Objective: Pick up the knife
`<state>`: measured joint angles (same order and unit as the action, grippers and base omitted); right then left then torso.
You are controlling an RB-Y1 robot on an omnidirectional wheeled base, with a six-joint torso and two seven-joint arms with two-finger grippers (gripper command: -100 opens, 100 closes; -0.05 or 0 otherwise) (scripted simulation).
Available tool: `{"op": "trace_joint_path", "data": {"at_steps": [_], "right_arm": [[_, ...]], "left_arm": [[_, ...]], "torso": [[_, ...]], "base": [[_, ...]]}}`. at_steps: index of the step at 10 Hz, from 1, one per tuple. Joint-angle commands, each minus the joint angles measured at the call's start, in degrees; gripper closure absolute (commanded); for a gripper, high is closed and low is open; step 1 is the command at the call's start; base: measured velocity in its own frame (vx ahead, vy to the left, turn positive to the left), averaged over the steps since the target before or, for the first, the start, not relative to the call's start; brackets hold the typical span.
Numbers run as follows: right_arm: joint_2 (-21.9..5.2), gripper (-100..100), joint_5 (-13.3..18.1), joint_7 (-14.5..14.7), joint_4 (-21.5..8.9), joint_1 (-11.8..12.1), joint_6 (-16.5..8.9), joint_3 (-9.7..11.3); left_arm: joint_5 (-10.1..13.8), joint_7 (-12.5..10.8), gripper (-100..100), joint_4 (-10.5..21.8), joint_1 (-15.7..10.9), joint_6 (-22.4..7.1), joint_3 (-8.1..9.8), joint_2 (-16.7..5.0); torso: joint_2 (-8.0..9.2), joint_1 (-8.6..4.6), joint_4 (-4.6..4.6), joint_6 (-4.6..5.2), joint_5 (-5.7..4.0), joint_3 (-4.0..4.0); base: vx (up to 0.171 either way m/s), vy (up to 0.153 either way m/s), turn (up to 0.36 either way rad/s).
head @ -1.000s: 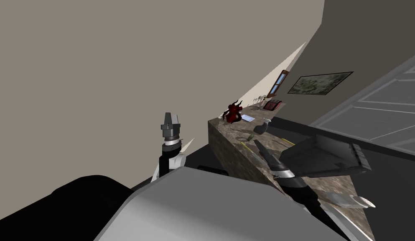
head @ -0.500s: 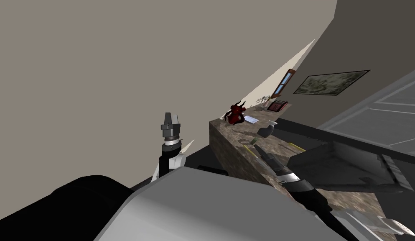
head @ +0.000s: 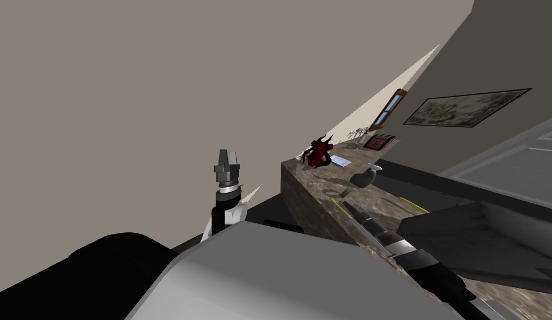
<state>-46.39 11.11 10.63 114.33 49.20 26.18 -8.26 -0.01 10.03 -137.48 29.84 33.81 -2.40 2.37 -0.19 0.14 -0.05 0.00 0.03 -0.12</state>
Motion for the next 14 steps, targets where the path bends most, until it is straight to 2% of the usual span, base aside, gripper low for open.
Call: {"op": "trace_joint_path", "data": {"at_steps": [1,2,3,4,6,7,10,11,13,14], "right_arm": [[-2.86,-100,1.5,1.07,-2.22,1.88,-1.17,-0.4],[-4.08,-100,1.5,1.07,-2.22,1.88,-1.17,-0.4],[-6.2,-100,2.32,1.65,-4.17,3.43,-1.37,-0.93],[-6.54,-100,2.32,1.65,-4.17,3.43,-1.37,-0.93],[-10.55,-100,3.86,2.67,-7.59,6.54,-1.63,-1.91],[-11.1,-100,3.86,2.67,-8.21,6.54,-1.63,-1.91],[-16.58,-100,5.86,3.88,-13.74,11.13,-1.68,-3.2],[-16.84,-100,5.86,3.88,-14.43,11.13,-1.68,-3.2],[-19.86,-100,7.01,4.49,-18.53,14.07,-1.54,-3.85],[-19.91,-100,7.01,4.49,-18.53,14.07,-1.54,-3.85]], "left_arm": [[0.0,0.0,0,0.0,0.0,0.0,0.0,0.0],[0.0,0.0,0,0.0,0.0,0.0,0.0,0.0],[0.0,0.0,0,0.0,0.0,0.0,0.0,0.0],[0.0,0.0,0,0.0,0.0,0.0,0.0,0.0],[0.0,0.0,0,0.0,0.0,0.0,0.0,0.0],[0.0,0.0,0,0.0,0.0,0.0,0.0,0.0],[0.0,0.0,0,0.0,0.0,0.0,0.0,0.0],[0.0,0.0,0,0.0,0.0,0.0,0.0,0.0],[0.0,0.0,0,0.0,0.0,0.0,0.0,0.0],[0.0,0.0,0,0.0,0.0,0.0,0.0,0.0]], "torso": [[0.0,0.0,0.0,0.0,0.0,0.0],[-0.08,0.07,-0.01,-0.01,0.01,-0.04],[-0.04,0.03,-0.01,0.0,0.01,-0.03],[-0.01,0.05,0.0,-0.01,0.01,-0.01],[0.01,0.04,0.01,-0.01,0.0,0.01],[-0.04,0.11,-0.01,-0.01,0.02,-0.02],[0.04,0.18,0.01,-0.01,0.03,0.02],[0.0,0.27,0.0,0.0,0.06,0.0],[0.09,0.16,0.02,0.0,0.03,0.05],[0.1,0.24,0.02,-0.01,0.05,0.05]], "base": [[0.077,0.056,0.156],[0.054,0.034,0.053],[0.047,0.042,0.119],[0.04,0.03,0.06],[0.056,0.051,0.155],[0.046,0.044,0.054],[0.042,0.078,0.162],[0.045,0.07,0.045],[0.024,0.076,0.159],[0.025,0.071,0.052]]}}
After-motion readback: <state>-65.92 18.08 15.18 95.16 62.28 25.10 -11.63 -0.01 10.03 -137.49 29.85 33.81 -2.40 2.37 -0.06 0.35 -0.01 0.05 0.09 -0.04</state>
